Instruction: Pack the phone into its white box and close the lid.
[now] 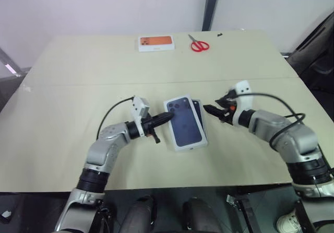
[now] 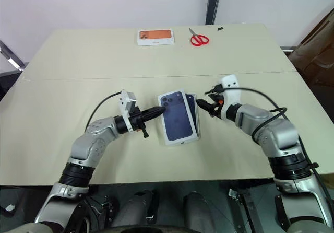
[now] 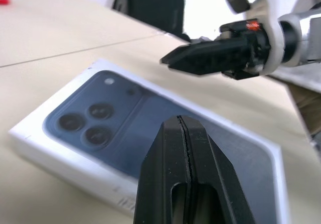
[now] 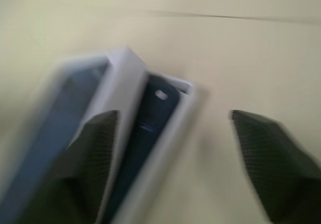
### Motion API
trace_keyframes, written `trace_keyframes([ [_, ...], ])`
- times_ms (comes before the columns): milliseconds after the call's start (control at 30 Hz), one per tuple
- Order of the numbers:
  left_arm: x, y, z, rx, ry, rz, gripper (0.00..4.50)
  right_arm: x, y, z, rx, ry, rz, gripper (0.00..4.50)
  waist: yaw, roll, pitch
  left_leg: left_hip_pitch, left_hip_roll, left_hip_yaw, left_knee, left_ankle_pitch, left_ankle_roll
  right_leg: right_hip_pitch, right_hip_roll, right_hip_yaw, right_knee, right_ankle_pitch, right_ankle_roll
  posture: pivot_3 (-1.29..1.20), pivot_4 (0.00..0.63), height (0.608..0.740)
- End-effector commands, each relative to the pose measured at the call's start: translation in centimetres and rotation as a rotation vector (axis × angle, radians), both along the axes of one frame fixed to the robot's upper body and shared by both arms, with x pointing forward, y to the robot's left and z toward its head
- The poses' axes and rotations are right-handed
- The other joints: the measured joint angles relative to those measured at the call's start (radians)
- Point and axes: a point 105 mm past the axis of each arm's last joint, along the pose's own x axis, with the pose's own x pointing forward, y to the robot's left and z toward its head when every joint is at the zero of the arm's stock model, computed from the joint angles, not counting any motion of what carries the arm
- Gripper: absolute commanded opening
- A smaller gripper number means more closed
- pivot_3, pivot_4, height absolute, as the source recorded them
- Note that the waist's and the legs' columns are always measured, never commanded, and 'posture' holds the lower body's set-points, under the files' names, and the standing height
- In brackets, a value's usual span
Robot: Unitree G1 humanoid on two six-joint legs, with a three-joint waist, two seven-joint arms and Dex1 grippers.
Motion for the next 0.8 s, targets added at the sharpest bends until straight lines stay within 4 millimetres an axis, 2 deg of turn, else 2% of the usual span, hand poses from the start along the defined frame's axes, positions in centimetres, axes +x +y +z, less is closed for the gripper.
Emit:
trace_keyframes([
  [33, 0.5, 1.2, 0.2, 0.016, 0.009, 0.045, 0.0, -0.2, 0.7, 0.4, -0.17, -0.138, 0.071, 1.46, 0.002, 0.0, 0.0, 0.0, 0.0, 0.0, 0.0, 0.0, 0.0, 0.0, 0.0, 0.0, 0.0, 0.0, 0.0, 0.0, 0.15, 0.734],
  [133, 0.5, 1.6, -0.6, 0.033, 0.058, 0.06, 0.0, -0.2, 0.8, -0.3, -0.259, -0.172, 0.099, 0.03, 0.003, 0.0, 0.0, 0.0, 0.0, 0.0, 0.0, 0.0, 0.0, 0.0, 0.0, 0.0, 0.0, 0.0, 0.0, 0.0, 0.15, 0.734],
  [233, 0.0, 1.6, -1.6, 0.042, 0.114, 0.042, 0.0, 0.1, 0.5, -0.1, -0.265, -0.193, 0.086, 0.03, 0.003, 0.0, 0.0, 0.0, -0.001, -0.001, 0.0, 0.0, -0.001, 0.0, 0.0, 0.0, 0.0, 0.0, 0.0, 0.0, 0.15, 0.734],
  [300, -0.1, 1.6, -2.9, 0.093, 0.139, 0.045, 0.0, 0.2, 0.3, 0.4, -0.273, -0.224, 0.079, 0.03, 0.003, 0.0, 0.0, 0.0, 0.0, -0.001, 0.0, 0.0, -0.001, 0.0, 0.0, 0.0, 0.0, 0.0, 0.0, 0.0, 0.15, 0.734],
  [367, -0.2, 1.5, -3.4, 0.083, 0.185, 0.042, 0.0, 0.0, 0.7, 0.6, -0.254, -0.229, 0.108, 0.03, 0.003, 0.0, 0.0, 0.0, 0.0, -0.001, 0.0, 0.0, -0.001, 0.0, 0.0, 0.0, 0.0, 0.0, 0.0, 0.0, 0.15, 0.734],
  [567, 0.4, 0.1, -3.2, 0.068, 0.172, 0.034, 0.0, -1.9, 2.7, 0.2, -0.223, -0.215, 0.241, 0.03, 0.006, 0.0, 0.0, 0.0, -0.001, -0.001, 0.0, 0.0, -0.001, 0.0, -0.001, 0.0, 0.0, 0.0, 0.0, 0.0, 0.15, 0.734],
  [800, 1.0, -1.9, -2.1, 0.014, 0.159, 0.017, 0.0, -2.1, 3.3, 0.0, -0.205, -0.205, 0.257, 0.03, 0.003, 0.0, 0.0, 0.0, -0.001, -0.001, 0.0, 0.001, -0.001, 0.0, -0.001, 0.0, 0.0, 0.0, 0.0, 0.0, 0.15, 0.734],
])
